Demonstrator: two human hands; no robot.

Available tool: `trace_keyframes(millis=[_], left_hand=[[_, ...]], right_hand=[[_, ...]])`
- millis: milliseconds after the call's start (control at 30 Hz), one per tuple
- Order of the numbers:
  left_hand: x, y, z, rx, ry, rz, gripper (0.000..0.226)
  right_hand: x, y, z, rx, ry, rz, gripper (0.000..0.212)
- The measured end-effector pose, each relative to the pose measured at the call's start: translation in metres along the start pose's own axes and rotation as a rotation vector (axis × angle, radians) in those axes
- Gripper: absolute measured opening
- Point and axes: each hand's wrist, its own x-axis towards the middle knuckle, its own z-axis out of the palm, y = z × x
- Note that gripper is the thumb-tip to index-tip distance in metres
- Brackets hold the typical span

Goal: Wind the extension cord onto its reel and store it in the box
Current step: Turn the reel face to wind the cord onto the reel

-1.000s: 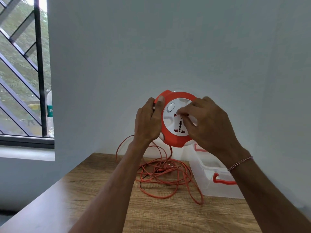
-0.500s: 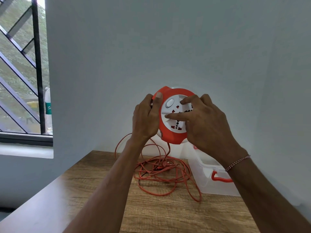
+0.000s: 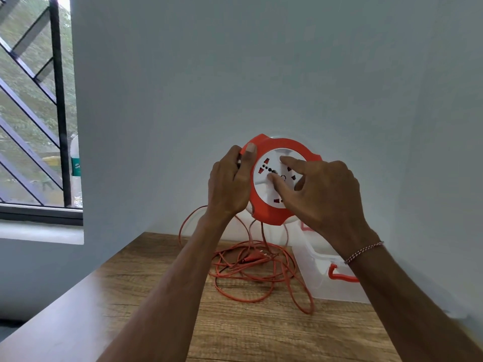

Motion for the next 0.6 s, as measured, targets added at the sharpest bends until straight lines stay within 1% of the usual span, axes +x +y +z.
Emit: trace_keyframes(millis=[100, 200, 267, 333, 400, 500, 600], left_hand=[[0.0, -0.002, -0.001, -0.014, -0.003, -0.018, 0.044], [0.001, -0.002, -0.001, -0.029, 0.008, -0.03, 0.047], [0.0, 0.0, -0.002, -0.03, 0.012, -0.027, 0.047], [0.0, 0.001, -0.002, -0.023, 0.014, -0.018, 0.046], [-0.001, 0.001, -0.001, -0.016, 0.016, -0.017, 0.046], [-0.001, 0.001, -0.001, -0.024, 0.015, -0.027, 0.044], [0.0, 0.003, -0.002, -0.03, 0.014, -0.032, 0.044]], right_hand=[[0.002, 0.004, -0.005, 0.022, 0.003, -0.059, 0.047], [0.005, 0.005, -0.01, 0.03, 0.026, -0.174, 0.028], [0.007, 0.008, -0.012, 0.017, -0.051, -0.234, 0.022], [0.007, 0.009, -0.012, 0.002, -0.175, -0.246, 0.032], [0.006, 0.006, -0.012, -0.038, -0.241, -0.252, 0.043], [0.005, 0.001, -0.013, -0.107, -0.274, -0.27, 0.053], [0.005, 0.0, -0.014, -0.166, -0.24, -0.279, 0.052]])
